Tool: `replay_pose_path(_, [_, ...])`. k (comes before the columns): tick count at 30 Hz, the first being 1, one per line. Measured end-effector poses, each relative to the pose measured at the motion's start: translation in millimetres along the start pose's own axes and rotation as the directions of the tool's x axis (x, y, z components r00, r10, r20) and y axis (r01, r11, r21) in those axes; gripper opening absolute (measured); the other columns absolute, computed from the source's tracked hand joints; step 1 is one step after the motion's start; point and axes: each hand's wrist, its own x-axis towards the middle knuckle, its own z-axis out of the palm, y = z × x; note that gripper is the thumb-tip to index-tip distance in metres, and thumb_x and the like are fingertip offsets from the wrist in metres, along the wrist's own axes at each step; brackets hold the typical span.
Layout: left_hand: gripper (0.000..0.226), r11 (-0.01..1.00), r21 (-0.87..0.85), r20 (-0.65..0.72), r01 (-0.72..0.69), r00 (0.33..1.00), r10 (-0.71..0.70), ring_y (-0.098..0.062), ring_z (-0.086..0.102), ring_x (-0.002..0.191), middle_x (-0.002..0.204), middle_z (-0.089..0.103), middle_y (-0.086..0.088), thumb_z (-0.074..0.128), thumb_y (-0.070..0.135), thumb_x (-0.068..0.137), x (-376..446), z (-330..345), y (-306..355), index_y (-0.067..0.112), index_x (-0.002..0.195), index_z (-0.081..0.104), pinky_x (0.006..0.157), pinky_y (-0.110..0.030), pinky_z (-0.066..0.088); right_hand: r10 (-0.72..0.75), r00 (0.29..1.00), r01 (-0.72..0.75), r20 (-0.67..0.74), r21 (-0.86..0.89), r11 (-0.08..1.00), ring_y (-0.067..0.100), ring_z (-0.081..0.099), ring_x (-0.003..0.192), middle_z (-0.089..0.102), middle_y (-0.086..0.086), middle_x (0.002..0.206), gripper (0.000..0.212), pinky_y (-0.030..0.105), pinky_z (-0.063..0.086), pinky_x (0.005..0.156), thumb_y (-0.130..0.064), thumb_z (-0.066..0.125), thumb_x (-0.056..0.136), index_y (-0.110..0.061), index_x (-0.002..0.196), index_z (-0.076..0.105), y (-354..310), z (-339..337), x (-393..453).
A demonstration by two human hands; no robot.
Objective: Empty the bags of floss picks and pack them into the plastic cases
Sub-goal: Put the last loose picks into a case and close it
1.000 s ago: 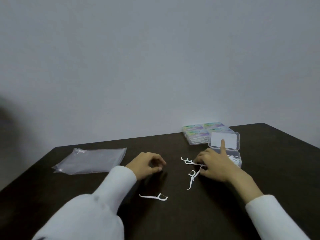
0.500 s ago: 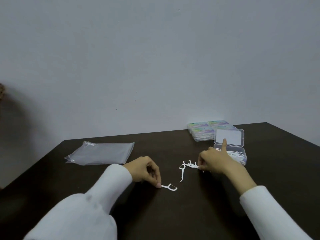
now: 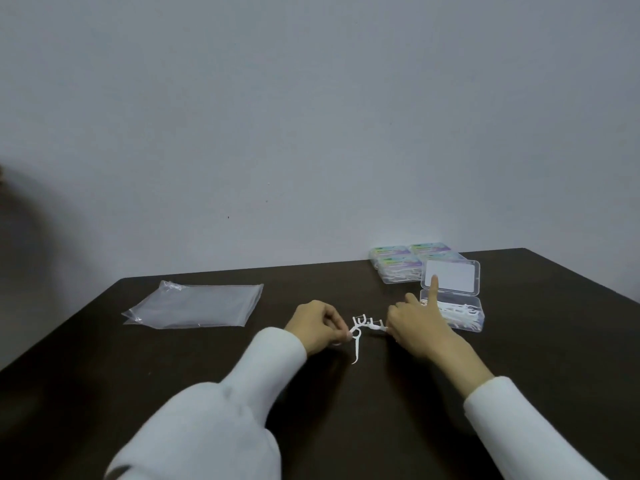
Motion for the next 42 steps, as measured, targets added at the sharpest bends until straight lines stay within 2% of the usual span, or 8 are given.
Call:
replay_pose_path(3, [0.016, 0.997, 0.02, -0.119, 0.071, 0.991, -0.068, -0.01, 0.066, 0.077, 0.072, 0.067, 0.006, 0.076, 0.022, 0.077, 9, 17, 4, 0.024, 0.068, 0.063, 0.082, -0.031, 0.054, 0.021, 1.0, -0.02, -0.022, 0.025, 0.999, 0.021, 0.041, 0.126, 0.06, 0.003, 0.116, 0.027, 0.07, -0.011, 0.101, -0.029, 0.036, 0.1, -0.015, 0.116, 0.053, 17, -3, -2])
replay_pose_path(7, [0.015, 0.978, 0.157, -0.149, 0.141, 0.982, -0.117, -0.012, 0.065, 0.089, 0.084, 0.069, 0.006, 0.08, 0.031, 0.072, 13, 23, 11, 0.024, 0.07, 0.066, 0.081, -0.029, 0.051, 0.061, 0.995, -0.053, -0.08, 0.097, 0.994, 0.015, 0.044, 0.123, 0.062, -0.004, 0.112, 0.026, 0.067, -0.01, 0.104, -0.037, 0.036, 0.099, -0.023, 0.107, 0.056, 45, -13, -6])
replay_pose_path(15, [0.028, 0.784, 0.546, -0.224, 0.295, 0.953, -0.202, -0.021, 0.06, 0.105, 0.108, 0.066, 0.0, 0.071, 0.035, 0.08, 21, 18, 27, 0.022, 0.104, 0.066, 0.093, -0.034, 0.042, 0.171, 0.981, -0.167, -0.094, 0.052, 0.985, 0.012, 0.045, 0.123, 0.061, -0.006, 0.112, 0.029, 0.069, -0.01, 0.103, -0.04, 0.033, 0.099, -0.025, 0.107, 0.057, 87, -2, -13])
replay_pose_path(20, [0.021, 0.672, 0.713, -0.081, 0.197, 0.976, -0.2, -0.024, 0.056, 0.11, 0.114, 0.062, -0.005, 0.054, 0.017, 0.091, 25, 23, 39, 0.015, 0.112, 0.055, 0.108, -0.049, 0.022, 0.174, 0.98, -0.172, -0.097, 0.031, 0.985, 0.013, 0.043, 0.126, 0.062, -0.005, 0.114, 0.027, 0.068, -0.012, 0.103, -0.039, 0.036, 0.098, -0.025, 0.107, 0.057, 95, 5, -8])
replay_pose_path(26, [0.028, 0.531, 0.844, 0.042, 0.068, 0.981, -0.191, -0.029, 0.04, 0.128, 0.125, 0.056, -0.01, 0.046, 0.017, 0.096, 27, 25, 44, 0.011, 0.123, 0.052, 0.111, -0.062, 0.003, 0.174, 0.978, -0.168, -0.113, 0.06, 0.984, 0.014, 0.043, 0.125, 0.063, -0.01, 0.109, 0.02, 0.07, -0.011, 0.102, -0.029, 0.042, 0.096, -0.028, 0.098, 0.062, 100, 14, -7])
replay_pose_path(36, [0.037, 0.571, 0.821, -0.111, -0.01, 0.978, 0.177, -0.025, 0.034, 0.131, 0.135, 0.043, -0.009, 0.044, 0.025, 0.097, 50, 39, 72, 0.013, 0.133, 0.041, 0.109, -0.064, -0.006, 0.331, 0.893, -0.224, -0.306, 0.337, 0.915, 0.007, 0.055, 0.095, 0.06, -0.012, 0.086, 0.014, 0.061, -0.006, 0.11, -0.029, 0.05, 0.092, -0.026, 0.088, 0.063, 119, 31, -13])
replay_pose_path(39, [0.039, 0.544, 0.834, -0.098, -0.088, 0.947, 0.305, -0.025, 0.028, 0.135, 0.14, 0.037, -0.01, 0.045, 0.023, 0.097, 62, 53, 87, 0.012, 0.135, 0.038, 0.105, -0.065, -0.013, 0.474, 0.777, -0.22, -0.413, 0.528, 0.82, 0.014, 0.056, 0.092, 0.056, -0.006, 0.089, 0.006, 0.048, 0.013, 0.111, -0.021, 0.056, 0.089, -0.021, 0.088, 0.062, 120, 51, -13])
replay_pose_path(42, [0.038, 0.492, 0.857, -0.052, -0.153, 0.925, 0.377, -0.026, 0.03, 0.134, 0.137, 0.04, -0.01, 0.045, 0.021, 0.098, 74, 69, 101, 0.012, 0.134, 0.04, 0.102, -0.066, -0.016, 0.573, 0.72, -0.129, -0.391, 0.736, 0.664, 0.016, 0.053, 0.093, 0.052, -0.002, 0.098, 0.005, 0.032, 0.036, 0.088, -0.017, 0.059, 0.088, -0.017, 0.093, 0.06, 121, 67, -15])
